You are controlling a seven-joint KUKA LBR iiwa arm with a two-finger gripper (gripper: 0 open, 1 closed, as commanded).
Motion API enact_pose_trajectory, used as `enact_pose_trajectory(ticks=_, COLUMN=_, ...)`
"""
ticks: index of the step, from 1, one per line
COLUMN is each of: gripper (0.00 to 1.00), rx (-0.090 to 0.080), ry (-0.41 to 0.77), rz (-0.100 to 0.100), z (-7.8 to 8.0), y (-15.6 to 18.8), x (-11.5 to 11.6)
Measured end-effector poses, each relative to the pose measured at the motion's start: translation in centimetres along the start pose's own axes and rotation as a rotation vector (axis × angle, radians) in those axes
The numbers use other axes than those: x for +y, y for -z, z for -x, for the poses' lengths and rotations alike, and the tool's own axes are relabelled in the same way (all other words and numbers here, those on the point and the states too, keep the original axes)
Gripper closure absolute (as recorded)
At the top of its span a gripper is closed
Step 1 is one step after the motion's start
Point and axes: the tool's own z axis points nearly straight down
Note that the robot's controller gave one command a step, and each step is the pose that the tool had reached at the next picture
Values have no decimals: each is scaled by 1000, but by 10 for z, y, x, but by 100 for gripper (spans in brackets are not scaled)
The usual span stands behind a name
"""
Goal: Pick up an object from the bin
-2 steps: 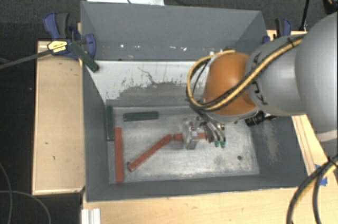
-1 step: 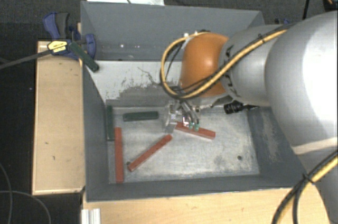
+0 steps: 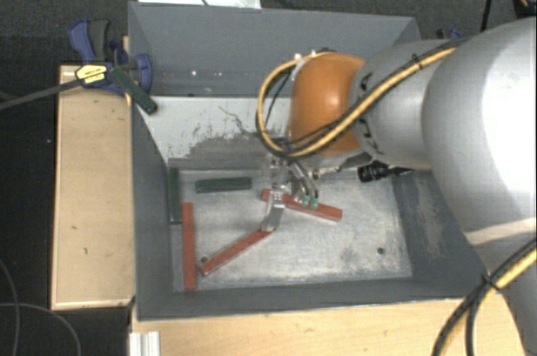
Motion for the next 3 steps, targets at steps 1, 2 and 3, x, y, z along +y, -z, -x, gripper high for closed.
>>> enact_pose_trajectory(ticks=1, gripper=0, rx=1, ry=-65, rz=-1, z=-13, y=-16, x=-45)
enact_pose_trajectory(ticks=2, gripper=100, rx=1, ry=-61, rz=-1, z=-13, y=-16, x=-43)
enact_pose_trajectory(ticks=3, gripper=100, rx=-5, ry=-32, rz=2, z=-53, y=116, x=-31)
